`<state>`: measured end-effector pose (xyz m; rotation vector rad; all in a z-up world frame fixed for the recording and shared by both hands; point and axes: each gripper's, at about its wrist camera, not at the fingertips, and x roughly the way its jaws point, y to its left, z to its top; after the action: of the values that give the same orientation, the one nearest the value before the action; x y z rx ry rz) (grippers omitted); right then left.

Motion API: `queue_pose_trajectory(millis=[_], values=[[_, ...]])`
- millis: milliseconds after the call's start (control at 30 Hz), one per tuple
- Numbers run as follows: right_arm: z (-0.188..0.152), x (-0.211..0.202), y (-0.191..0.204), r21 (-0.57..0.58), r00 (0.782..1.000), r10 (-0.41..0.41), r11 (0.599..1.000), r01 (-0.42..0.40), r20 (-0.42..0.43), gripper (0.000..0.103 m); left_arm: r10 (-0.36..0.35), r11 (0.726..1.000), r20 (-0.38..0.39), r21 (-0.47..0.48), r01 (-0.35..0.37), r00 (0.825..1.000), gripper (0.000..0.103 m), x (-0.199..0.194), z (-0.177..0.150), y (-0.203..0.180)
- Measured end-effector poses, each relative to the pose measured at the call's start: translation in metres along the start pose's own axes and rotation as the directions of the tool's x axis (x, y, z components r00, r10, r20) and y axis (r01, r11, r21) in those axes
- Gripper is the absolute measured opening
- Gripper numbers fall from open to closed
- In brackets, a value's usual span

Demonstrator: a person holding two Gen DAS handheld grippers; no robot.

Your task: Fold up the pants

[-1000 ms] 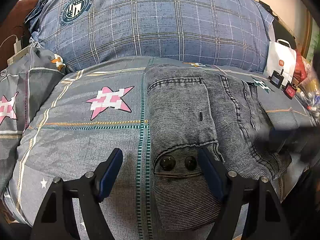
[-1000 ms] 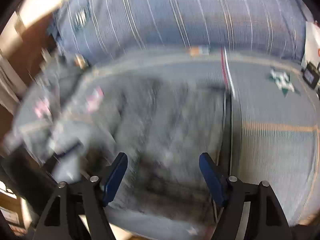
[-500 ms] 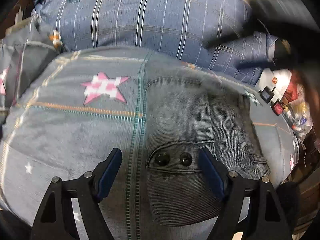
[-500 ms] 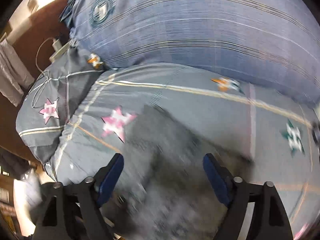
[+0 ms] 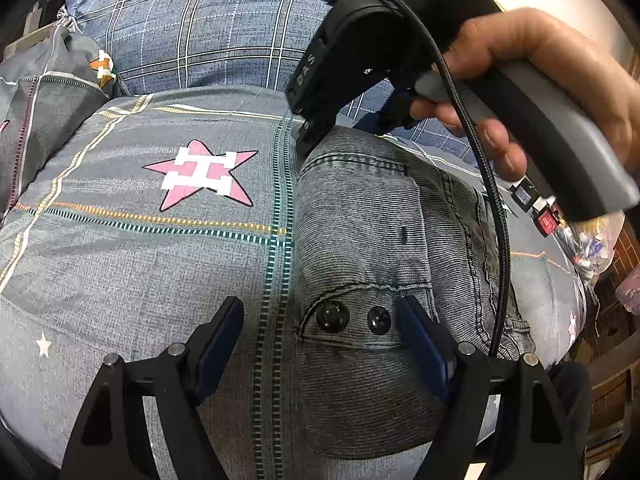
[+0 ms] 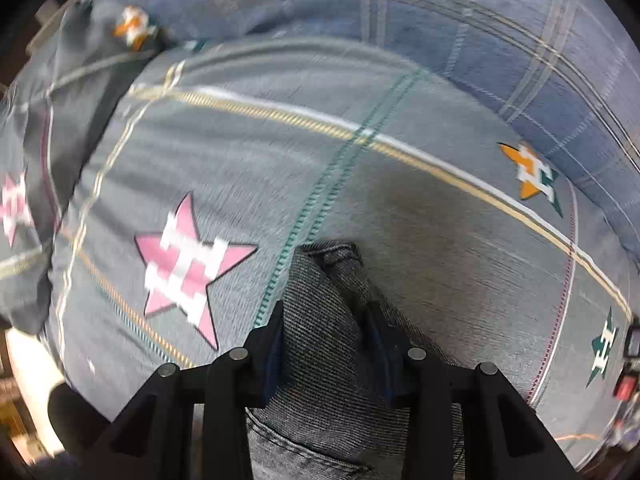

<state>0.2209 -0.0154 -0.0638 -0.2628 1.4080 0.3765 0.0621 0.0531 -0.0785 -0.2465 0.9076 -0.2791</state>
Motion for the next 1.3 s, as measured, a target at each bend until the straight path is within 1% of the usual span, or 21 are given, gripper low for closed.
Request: queue_pose_trajectory(millis=[67,100,133,167,233,367,433,500,567,600,667,800,833,867,900,933,967,1000,1200,1267,1300], values=[[-0.004,-0.006,-0.01,0.063,0.998,0.014,0.998,-0.018,0.06,0.044,0.003,1.0,0.0,0.003,-0.003,1.0,0.08,0.0,-0.001,0.0],[-0.007,-0.011,-0.018,0.102,0.994,-0.002,0.995,-0.009,0.108,0.05,0.003,1.0,0.002,0.004,-0.003,1.0,0.08,-0.001,-0.002,0.0],[-0.009,-0.016,-0.022,0.124,0.99,-0.028,0.992,0.011,0.136,0.061,0.006,1.0,0.004,0.006,-0.006,1.0,0.08,-0.001,-0.003,0.0],[-0.012,-0.022,-0.028,0.152,0.984,-0.058,0.988,0.031,0.17,0.063,0.008,1.0,0.006,0.007,-0.008,1.0,0.08,-0.002,-0.005,-0.001],[-0.025,-0.039,-0.038,0.185,0.968,-0.05,0.983,0.004,0.246,0.063,0.015,1.0,0.011,0.012,-0.015,1.0,0.08,-0.003,-0.006,-0.002],[-0.067,-0.07,-0.043,0.15,0.936,0.033,0.985,-0.09,0.351,0.063,0.03,0.999,0.025,0.024,-0.031,0.999,0.08,-0.005,-0.007,-0.004],[-0.086,-0.068,-0.046,0.117,0.928,0.062,0.987,-0.112,0.366,0.067,0.037,0.999,0.033,0.027,-0.038,0.999,0.08,-0.006,-0.007,-0.005],[-0.091,-0.044,-0.049,0.101,0.951,0.034,0.993,-0.068,0.307,0.07,0.039,0.999,0.036,0.027,-0.04,0.999,0.08,-0.006,-0.007,-0.005],[-0.095,-0.02,-0.061,0.107,0.96,-0.062,0.994,0.033,0.273,0.07,0.039,0.999,0.04,0.02,-0.04,0.998,0.08,-0.009,-0.007,-0.004],[-0.099,-0.015,-0.07,0.125,0.959,-0.037,0.992,0.002,0.282,0.07,0.039,0.999,0.037,0.016,-0.04,0.999,0.08,-0.01,-0.007,-0.004],[-0.105,-0.027,-0.075,0.157,0.949,-0.006,0.987,-0.046,0.314,0.07,0.053,0.999,0.048,0.009,-0.053,0.997,0.08,-0.017,-0.007,-0.004],[-0.129,-0.059,-0.073,0.136,0.9,0.005,0.988,-0.071,0.437,0.071,0.095,0.995,0.063,0.009,-0.096,0.993,0.08,-0.028,-0.009,-0.007],[-0.134,-0.057,-0.073,0.137,0.9,0.0,0.988,-0.066,0.436,0.077,0.108,0.994,0.059,0.004,-0.108,0.992,0.08,-0.028,-0.009,-0.008],[-0.137,-0.047,-0.073,0.134,0.915,-0.023,0.99,-0.033,0.402,0.079,0.116,0.993,0.053,0.0,-0.116,0.992,0.08,-0.028,-0.008,-0.008],[-0.138,-0.03,-0.073,0.116,0.929,-0.076,0.993,0.036,0.363,0.08,0.124,0.992,0.049,-0.001,-0.124,0.991,0.08,-0.029,-0.009,-0.009],[-0.139,-0.024,-0.072,0.107,0.93,-0.114,0.991,0.081,0.349,0.081,0.134,0.991,0.047,0.0,-0.134,0.99,0.08,-0.03,-0.009,-0.009],[-0.144,-0.02,-0.076,0.119,0.937,-0.09,0.992,0.052,0.337,0.081,0.143,0.99,0.048,0.004,-0.144,0.988,0.08,-0.034,-0.01,-0.011],[-0.149,-0.025,-0.08,0.143,0.932,-0.059,0.99,0.008,0.358,0.081,0.156,0.988,0.054,0.009,-0.157,0.986,0.08,-0.038,-0.013,-0.012],[-0.19,-0.06,-0.087,0.14,0.881,0.017,0.986,-0.094,0.473,0.081,0.197,0.98,0.044,0.008,-0.198,0.979,0.08,-0.042,-0.017,-0.014],[-0.202,-0.052,-0.083,0.123,0.886,0.016,0.989,-0.083,0.464,0.081,0.207,0.978,0.044,0.009,-0.208,0.977,0.08,-0.043,-0.018,-0.016],[-0.207,-0.039,-0.082,0.119,0.904,0.011,0.99,-0.068,0.428,0.081,0.209,0.978,0.043,0.011,-0.21,0.977,0.08,-0.043,-0.018,-0.017]])
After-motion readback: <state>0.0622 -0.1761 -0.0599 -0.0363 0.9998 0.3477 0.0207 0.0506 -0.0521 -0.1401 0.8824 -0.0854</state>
